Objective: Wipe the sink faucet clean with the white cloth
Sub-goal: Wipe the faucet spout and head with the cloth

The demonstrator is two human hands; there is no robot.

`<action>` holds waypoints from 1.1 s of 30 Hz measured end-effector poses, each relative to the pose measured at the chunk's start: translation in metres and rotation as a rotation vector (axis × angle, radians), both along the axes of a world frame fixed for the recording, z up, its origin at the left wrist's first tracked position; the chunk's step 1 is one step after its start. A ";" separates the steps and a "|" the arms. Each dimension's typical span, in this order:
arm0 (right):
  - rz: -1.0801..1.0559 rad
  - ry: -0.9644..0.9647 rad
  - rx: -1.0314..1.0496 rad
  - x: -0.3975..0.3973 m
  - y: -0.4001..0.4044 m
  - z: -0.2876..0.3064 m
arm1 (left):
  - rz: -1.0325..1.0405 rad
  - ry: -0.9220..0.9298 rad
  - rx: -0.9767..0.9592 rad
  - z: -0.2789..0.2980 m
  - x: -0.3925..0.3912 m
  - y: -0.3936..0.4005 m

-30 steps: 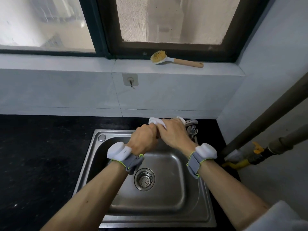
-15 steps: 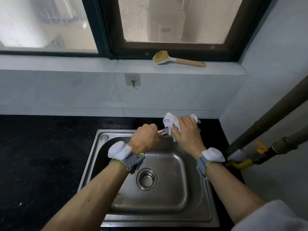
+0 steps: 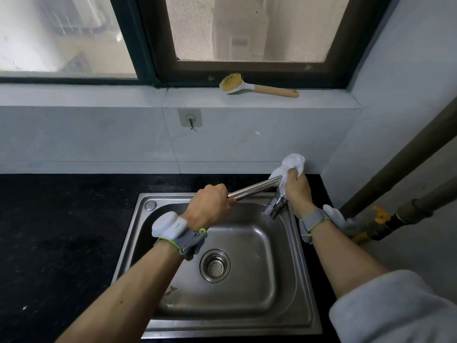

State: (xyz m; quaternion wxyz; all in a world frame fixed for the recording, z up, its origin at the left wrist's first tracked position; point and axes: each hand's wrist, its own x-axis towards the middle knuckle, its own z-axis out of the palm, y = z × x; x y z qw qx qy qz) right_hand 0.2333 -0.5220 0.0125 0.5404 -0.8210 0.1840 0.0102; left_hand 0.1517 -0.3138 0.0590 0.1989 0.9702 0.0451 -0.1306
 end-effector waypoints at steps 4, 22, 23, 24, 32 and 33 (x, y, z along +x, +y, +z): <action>-0.041 0.115 0.028 0.006 -0.006 -0.003 | 0.002 -0.011 -0.024 -0.004 -0.001 -0.001; 0.191 0.215 0.023 0.033 -0.016 0.019 | -0.002 -0.015 -0.052 -0.004 0.003 0.003; 0.236 0.201 -0.031 0.034 -0.012 0.022 | 0.001 -0.021 -0.055 -0.005 0.002 0.005; 0.287 0.206 -0.110 0.035 -0.011 0.024 | -0.003 -0.026 -0.058 -0.006 0.001 0.004; 0.596 0.261 -0.462 0.037 -0.003 0.047 | -0.001 -0.048 -0.041 -0.008 -0.001 0.000; 0.605 0.253 -0.480 0.037 -0.001 0.048 | -0.002 -0.048 -0.039 -0.008 -0.001 0.000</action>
